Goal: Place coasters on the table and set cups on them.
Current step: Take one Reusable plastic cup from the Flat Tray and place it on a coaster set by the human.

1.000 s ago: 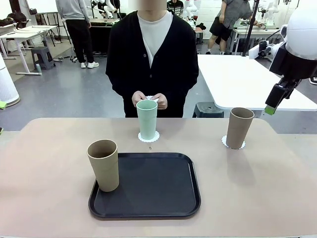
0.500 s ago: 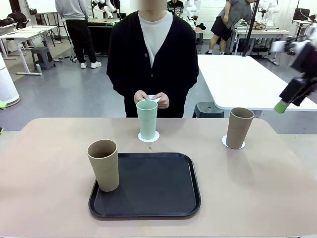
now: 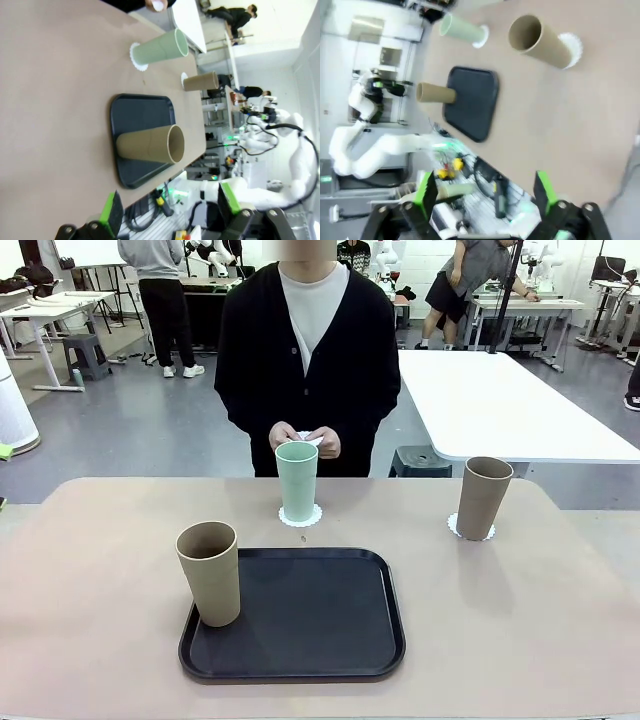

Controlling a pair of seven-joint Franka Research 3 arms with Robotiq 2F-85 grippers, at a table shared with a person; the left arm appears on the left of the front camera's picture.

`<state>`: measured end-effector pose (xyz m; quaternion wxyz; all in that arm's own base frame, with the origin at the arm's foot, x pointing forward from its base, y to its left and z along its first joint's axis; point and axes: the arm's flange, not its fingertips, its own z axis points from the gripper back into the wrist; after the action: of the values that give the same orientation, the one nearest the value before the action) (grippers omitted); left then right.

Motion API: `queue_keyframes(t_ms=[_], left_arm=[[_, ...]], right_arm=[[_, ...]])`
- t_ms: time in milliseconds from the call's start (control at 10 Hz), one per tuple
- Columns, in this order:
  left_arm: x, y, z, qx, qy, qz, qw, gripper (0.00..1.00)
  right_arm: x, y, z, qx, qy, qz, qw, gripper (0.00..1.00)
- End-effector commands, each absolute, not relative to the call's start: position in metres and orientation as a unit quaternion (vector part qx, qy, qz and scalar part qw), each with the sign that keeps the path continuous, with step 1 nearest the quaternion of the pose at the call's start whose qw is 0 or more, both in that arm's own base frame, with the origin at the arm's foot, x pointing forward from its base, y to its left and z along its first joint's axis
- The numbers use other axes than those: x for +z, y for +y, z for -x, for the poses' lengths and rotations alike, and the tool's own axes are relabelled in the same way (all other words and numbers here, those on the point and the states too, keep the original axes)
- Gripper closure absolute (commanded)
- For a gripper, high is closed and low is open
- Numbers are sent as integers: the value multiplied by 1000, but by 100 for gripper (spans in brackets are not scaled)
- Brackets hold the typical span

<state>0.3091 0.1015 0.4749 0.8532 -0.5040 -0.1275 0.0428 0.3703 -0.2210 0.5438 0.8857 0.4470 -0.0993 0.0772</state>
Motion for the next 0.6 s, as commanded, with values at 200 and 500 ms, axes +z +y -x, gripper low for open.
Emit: queue_keyframes(t_ms=[200,500], left_arm=[[475,101,-308,41,-129,508,851,0],[475,101,-308,41,-129,508,851,0]], right_arm=[[498,-268,-359,57,-96,-525,844,0],[468,-278,-334,76,-93,-559,820,0]])
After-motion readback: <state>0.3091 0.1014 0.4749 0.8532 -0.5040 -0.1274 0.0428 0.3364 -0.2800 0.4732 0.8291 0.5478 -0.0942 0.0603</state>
